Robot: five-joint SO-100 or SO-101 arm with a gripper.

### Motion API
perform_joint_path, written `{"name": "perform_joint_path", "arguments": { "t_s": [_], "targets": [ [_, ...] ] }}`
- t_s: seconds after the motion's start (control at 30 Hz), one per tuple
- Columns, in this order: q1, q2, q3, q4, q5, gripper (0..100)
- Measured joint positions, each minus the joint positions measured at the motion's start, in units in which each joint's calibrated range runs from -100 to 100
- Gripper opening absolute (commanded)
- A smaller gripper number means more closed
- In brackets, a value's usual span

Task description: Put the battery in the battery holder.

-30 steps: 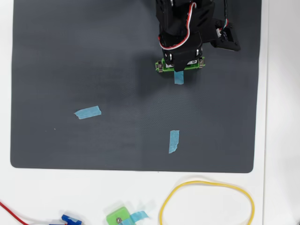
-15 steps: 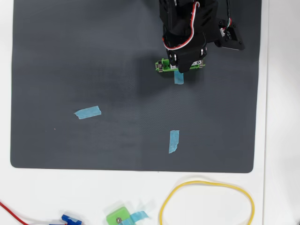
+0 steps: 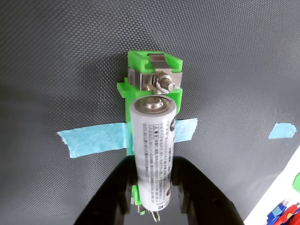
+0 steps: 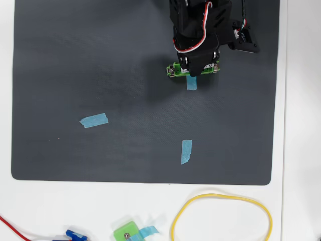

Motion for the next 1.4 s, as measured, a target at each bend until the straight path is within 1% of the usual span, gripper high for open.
{"name": "perform_joint_path", "arguments": {
  "t_s": [0.27, 0.3, 0.37, 0.4, 0.43, 0.6, 0.63, 0.7, 1.13, 1.27, 1.4],
  "targets": [
    [0.0, 0.0, 0.0, 0.0, 0.0, 0],
    [0.0, 0.0, 0.0, 0.0, 0.0, 3],
    [0.0, 0.0, 0.0, 0.0, 0.0, 13],
    [0.0, 0.0, 0.0, 0.0, 0.0, 16],
    [0.0, 0.0, 0.0, 0.0, 0.0, 16],
    [0.0, 0.0, 0.0, 0.0, 0.0, 16],
    [1.0, 0.0, 0.0, 0.0, 0.0, 14],
    [2.8, 0.0, 0.0, 0.0, 0.0, 0],
    [2.8, 0.0, 0.1, 0.1, 0.0, 0],
    [0.4, 0.1, 0.0, 0.0, 0.1, 0],
    [0.4, 0.9, -0.1, 0.0, 1.4, 0]
  ]
}}
